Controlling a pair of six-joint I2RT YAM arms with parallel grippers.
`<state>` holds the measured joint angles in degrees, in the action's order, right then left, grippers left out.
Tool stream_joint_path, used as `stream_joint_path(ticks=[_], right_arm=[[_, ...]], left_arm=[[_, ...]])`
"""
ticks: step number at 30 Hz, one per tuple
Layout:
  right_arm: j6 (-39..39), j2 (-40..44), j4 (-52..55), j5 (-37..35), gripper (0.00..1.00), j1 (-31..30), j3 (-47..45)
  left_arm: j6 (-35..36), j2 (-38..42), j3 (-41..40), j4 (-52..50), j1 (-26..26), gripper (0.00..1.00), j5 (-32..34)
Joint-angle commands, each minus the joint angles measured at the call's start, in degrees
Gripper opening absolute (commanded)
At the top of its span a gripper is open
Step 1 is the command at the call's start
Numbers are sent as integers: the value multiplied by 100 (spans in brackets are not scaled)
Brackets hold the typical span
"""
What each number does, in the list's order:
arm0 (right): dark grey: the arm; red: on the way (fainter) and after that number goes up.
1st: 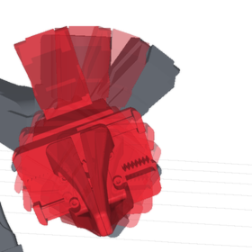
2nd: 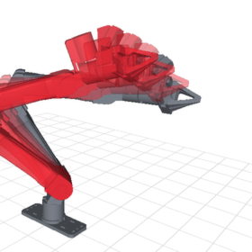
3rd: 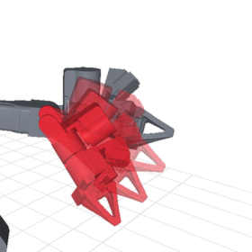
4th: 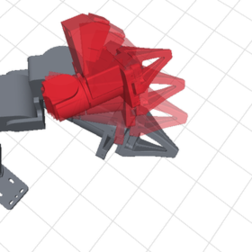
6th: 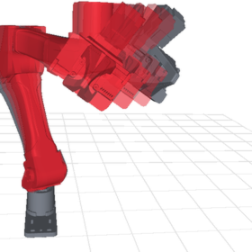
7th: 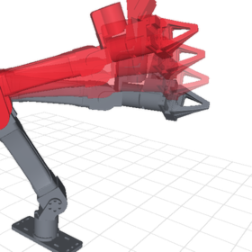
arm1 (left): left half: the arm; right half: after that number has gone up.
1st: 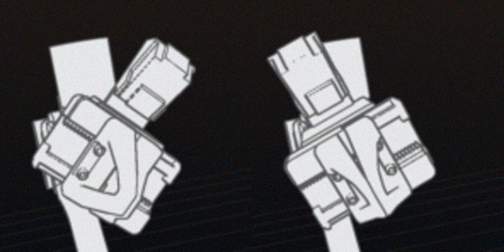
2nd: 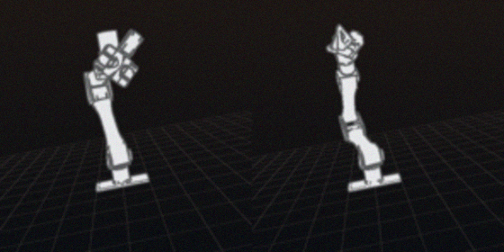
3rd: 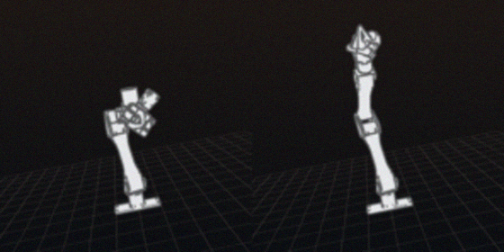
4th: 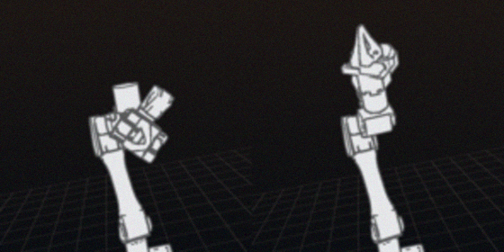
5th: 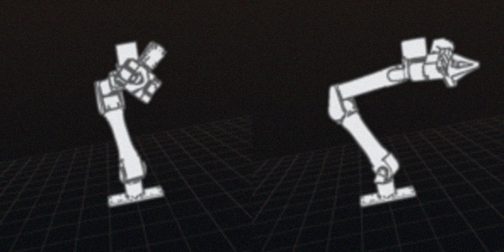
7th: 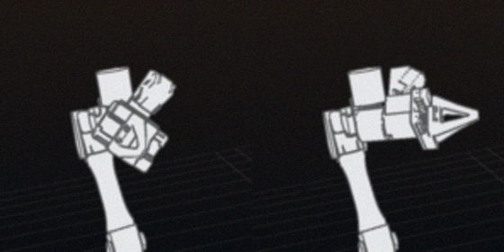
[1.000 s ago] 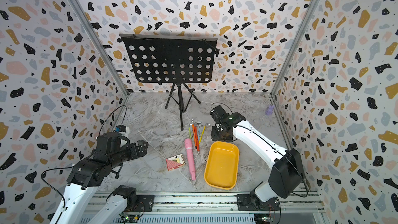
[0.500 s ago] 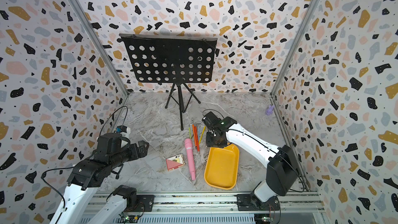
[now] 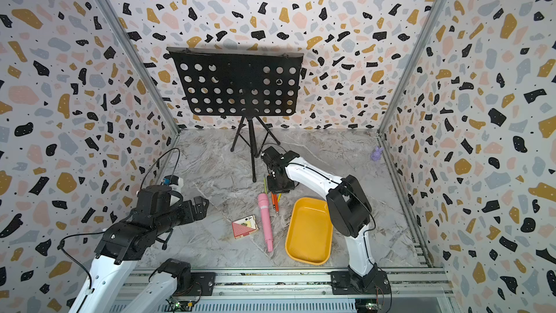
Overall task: Put the hex key on the desktop into the storage box
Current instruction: Pick up the Allen key from the center of the board.
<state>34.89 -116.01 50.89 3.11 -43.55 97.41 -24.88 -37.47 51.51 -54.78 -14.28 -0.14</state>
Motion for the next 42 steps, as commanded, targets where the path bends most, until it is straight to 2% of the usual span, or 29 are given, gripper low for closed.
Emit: stream_joint_path(ticks=[1,13,25,42], right_arm=[[-306,-285,213,-1,28,90,555],[-457,-1200,419,263,33,215,1324],[-407,-1458,411,329,34,215,1465],[-230,-1661,426,365,28,233,1454]], left_arm=[[76,-6,-44,184,-48,100,-69],[63,11,-53,195,-56,100,-54],[63,-44,-53,196,-50,100,-56],[62,-28,-57,200,-56,100,-47]])
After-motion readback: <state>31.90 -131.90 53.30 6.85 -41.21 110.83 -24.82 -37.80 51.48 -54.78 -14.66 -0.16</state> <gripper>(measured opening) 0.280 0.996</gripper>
